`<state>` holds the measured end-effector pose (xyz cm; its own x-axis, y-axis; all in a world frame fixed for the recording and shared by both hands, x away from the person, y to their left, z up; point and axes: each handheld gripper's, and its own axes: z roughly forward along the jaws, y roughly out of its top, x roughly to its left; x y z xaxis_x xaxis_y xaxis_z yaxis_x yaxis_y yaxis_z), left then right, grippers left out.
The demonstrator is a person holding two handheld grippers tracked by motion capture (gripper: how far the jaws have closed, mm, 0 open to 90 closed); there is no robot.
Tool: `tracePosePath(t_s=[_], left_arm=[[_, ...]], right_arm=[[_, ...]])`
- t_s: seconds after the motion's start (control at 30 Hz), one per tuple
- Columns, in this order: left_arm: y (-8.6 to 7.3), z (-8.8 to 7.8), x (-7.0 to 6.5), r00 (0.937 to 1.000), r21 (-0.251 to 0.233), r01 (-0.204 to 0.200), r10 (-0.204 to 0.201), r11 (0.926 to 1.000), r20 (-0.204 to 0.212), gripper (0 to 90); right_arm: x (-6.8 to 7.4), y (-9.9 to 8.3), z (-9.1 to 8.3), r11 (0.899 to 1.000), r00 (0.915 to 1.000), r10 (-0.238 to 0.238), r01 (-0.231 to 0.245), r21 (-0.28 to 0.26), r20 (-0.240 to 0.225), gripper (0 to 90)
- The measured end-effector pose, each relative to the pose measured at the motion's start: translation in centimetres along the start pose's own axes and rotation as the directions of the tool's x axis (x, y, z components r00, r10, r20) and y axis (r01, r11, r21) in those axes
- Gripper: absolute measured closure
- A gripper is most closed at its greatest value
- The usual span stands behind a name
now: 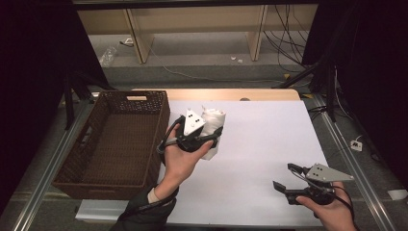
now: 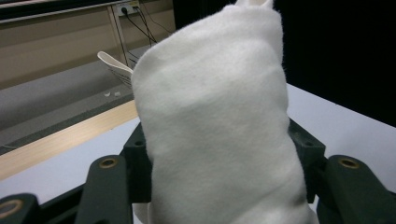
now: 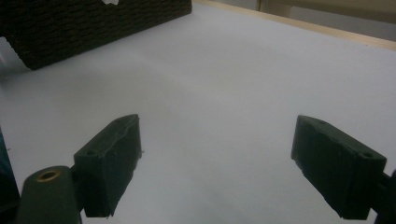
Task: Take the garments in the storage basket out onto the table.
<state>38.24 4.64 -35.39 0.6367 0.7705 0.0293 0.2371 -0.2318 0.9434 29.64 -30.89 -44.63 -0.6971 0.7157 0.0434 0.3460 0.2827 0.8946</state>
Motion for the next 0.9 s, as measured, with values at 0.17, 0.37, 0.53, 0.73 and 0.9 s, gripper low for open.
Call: tracePosePath(t_s=[0.17,0.37,0.53,0.73,0.9], left_arm=[[-0.11,0.11,-0.09,1.0,0.0,0.002,-0.002,1.0,0.003,41.5],[-0.22,0.31,-0.33,0.9999,0.005,-0.003,0.003,1.0,0.011,41.4],[-0.26,0.47,-0.34,1.0,0.007,0.001,-0.001,1.0,0.01,41.3],[-0.35,0.74,-0.49,0.9998,0.014,0.001,-0.001,0.9999,0.02,40.5],[-0.37,1.01,-0.84,0.9994,0.015,-0.003,0.002,0.9999,0.033,40.2]], right_arm=[[0.01,0.0,0.01,1.0,1.0,0.0,0.0,-0.001,0.0,16.7],[-0.01,0.0,-0.01,1.0,1.0,-0.001,0.001,0.0,0.0,16.6],[0.02,0.01,-0.03,1.0,1.0,0.004,-0.004,0.003,0.002,16.6],[0.01,0.0,-0.03,1.0,1.0,0.002,-0.002,0.003,0.002,16.6],[0.02,0.0,-0.03,1.0,1.0,0.003,-0.003,0.004,0.002,16.6]])
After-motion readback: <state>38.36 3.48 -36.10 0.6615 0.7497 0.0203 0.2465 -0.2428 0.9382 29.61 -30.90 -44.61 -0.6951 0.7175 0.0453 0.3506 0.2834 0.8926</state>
